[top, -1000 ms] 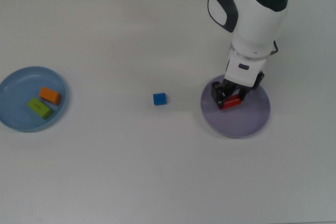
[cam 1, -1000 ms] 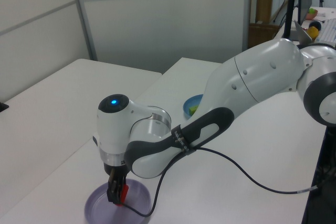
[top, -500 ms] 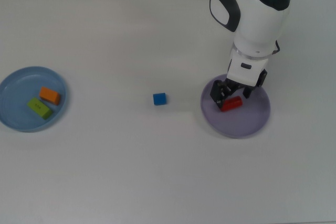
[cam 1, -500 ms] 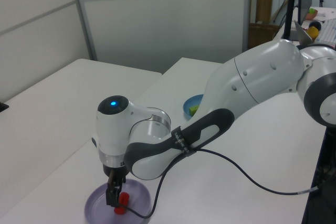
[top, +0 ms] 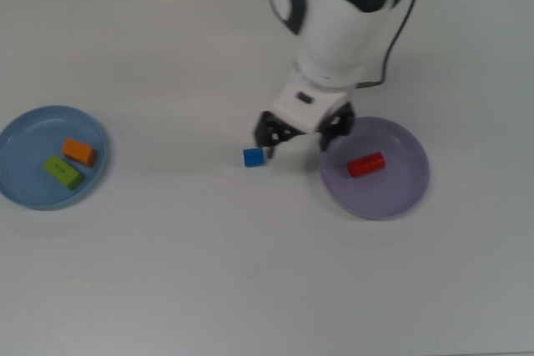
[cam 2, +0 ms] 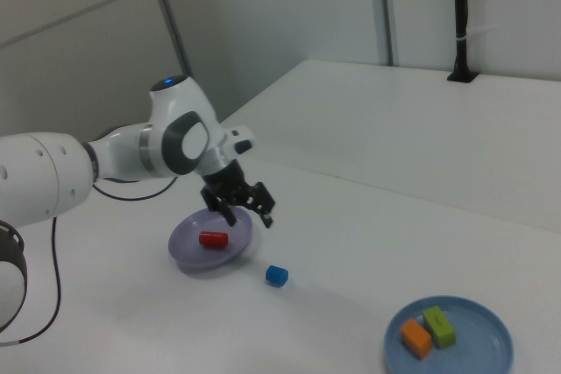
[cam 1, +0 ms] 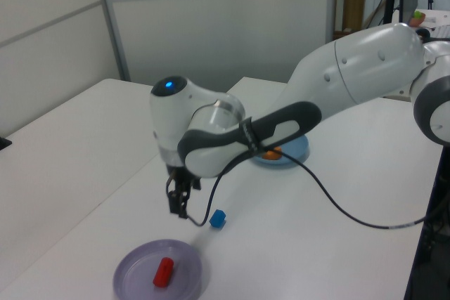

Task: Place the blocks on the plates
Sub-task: 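Move the gripper to the blue cube and grasp it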

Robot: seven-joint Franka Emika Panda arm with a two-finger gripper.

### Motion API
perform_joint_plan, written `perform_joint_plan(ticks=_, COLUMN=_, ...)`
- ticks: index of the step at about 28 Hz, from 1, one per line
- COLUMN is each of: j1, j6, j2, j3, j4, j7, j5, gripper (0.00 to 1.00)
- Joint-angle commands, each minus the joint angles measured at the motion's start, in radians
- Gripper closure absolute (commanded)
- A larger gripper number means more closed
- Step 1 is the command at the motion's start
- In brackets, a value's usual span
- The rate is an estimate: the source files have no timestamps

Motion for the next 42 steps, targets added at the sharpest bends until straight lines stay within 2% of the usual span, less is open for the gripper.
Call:
perform_joint_plan(ticks=1, j1=-0.037, j6=-0.009, j2=-0.027, j3=-0.001, j4=-0.079, j7=-0.037, j5=-0.006, gripper=0.0)
perform_joint_plan(ticks=5, j1=-0.071, j6=-0.008, j2=-0.017, j3=-0.001, j4=-0.101, j7=-0.045, j5=-0.006, gripper=0.0)
perform_joint_plan(ticks=9, j1=-0.074, j6=-0.005, j2=-0.017, j3=0.001, j4=-0.122, j7=-0.042, j5=-0.003, gripper=0.0)
perform_joint_plan(ticks=13, j1=-0.077, j6=0.002, j2=-0.01, j3=0.001, j4=-0.135, j7=-0.039, j5=0.047, gripper=0.0)
perform_joint_plan(ticks=15, j1=-0.077, j6=0.003, j2=0.001, j3=0.001, j4=-0.135, j7=-0.04, j5=0.061, gripper=0.05)
perform_joint_plan(ticks=16, j1=-0.076, j6=0.003, j2=0.01, j3=0.001, j4=-0.133, j7=-0.039, j5=0.064, gripper=0.14)
perform_joint_plan(ticks=19, j1=-0.076, j6=0.003, j2=0.012, j3=0.001, j4=-0.135, j7=-0.039, j5=0.064, gripper=0.27)
perform_joint_plan(ticks=33, j1=-0.077, j6=0.081, j2=0.05, j3=0.001, j4=-0.127, j7=-0.034, j5=0.064, gripper=0.3)
perform_joint_plan(ticks=37, j1=-0.077, j6=0.089, j2=0.049, j3=0.001, j4=-0.125, j7=-0.04, j5=0.064, gripper=0.42)
perform_joint_plan(ticks=38, j1=-0.077, j6=0.089, j2=0.049, j3=0.001, j4=-0.125, j7=-0.042, j5=0.064, gripper=0.56)
perform_joint_plan(ticks=42, j1=-0.077, j6=0.088, j2=0.047, j3=-0.001, j4=-0.125, j7=-0.042, j5=0.064, gripper=0.83)
